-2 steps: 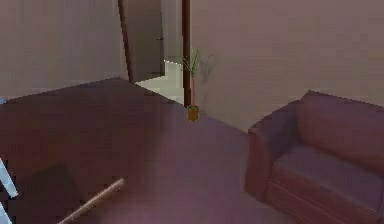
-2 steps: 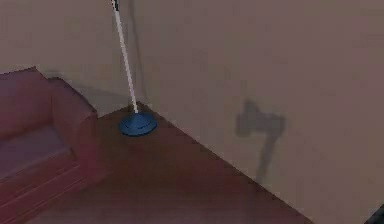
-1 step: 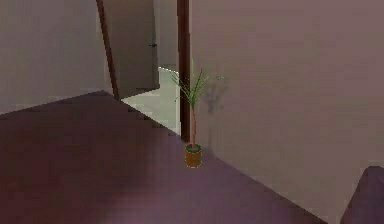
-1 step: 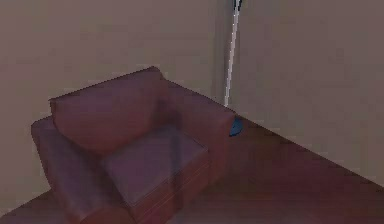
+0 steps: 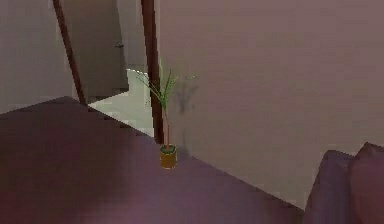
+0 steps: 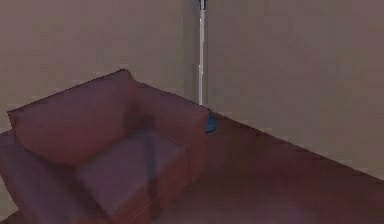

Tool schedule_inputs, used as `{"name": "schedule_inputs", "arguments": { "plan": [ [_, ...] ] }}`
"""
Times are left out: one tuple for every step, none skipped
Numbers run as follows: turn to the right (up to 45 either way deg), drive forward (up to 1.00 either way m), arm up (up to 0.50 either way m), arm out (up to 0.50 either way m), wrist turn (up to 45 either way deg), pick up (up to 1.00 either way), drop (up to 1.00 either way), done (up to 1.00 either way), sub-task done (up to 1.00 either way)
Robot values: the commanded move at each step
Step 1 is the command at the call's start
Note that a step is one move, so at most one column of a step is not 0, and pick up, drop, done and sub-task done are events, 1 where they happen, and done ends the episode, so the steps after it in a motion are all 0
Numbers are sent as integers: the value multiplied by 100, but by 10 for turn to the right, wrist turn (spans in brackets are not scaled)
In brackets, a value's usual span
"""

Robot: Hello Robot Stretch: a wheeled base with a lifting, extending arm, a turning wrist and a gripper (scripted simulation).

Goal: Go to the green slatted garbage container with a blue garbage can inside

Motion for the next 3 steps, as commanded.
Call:
{"name": "schedule_inputs", "arguments": {
  "plan": [
    [0, 10, 0, 0, 0, 0, 0, 0, 0],
    [-360, 0, 0, 0, 0, 0, 0, 0, 0],
    [0, 100, 0, 0, 0, 0, 0, 0, 0]
  ]
}}
